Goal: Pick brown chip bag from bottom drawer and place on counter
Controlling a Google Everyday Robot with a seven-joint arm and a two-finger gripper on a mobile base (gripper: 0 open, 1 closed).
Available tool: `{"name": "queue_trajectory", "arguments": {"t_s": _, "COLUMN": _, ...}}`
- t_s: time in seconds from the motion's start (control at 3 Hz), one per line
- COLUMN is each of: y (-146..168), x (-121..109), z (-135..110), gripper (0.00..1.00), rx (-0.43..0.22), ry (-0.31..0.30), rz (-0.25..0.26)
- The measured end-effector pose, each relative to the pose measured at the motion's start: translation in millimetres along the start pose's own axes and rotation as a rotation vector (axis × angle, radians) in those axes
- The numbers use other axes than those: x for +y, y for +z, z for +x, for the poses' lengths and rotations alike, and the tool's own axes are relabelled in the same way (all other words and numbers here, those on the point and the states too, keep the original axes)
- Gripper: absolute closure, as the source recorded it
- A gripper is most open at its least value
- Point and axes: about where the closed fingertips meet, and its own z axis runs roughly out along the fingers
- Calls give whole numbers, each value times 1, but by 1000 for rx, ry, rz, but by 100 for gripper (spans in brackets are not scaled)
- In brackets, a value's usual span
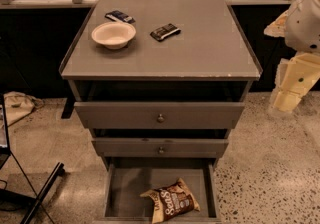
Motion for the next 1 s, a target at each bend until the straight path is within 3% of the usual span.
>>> {"name": "queue_trajectory", "arguments": {"t_s": 0.33, "y": -1, "x": 0, "z": -1, "gripper": 0, "rx": -6, "ry": 7, "rz": 21}}
{"name": "queue_trajectory", "arguments": {"t_s": 0.67, "y": 4, "x": 13, "z": 5, "gripper": 0, "rx": -31, "ry": 100, "rz": 50}}
{"name": "queue_trajectory", "arguments": {"t_s": 1.0, "y": 54, "x": 43, "z": 38, "gripper": 0, "rx": -83, "ry": 385, "rz": 35}}
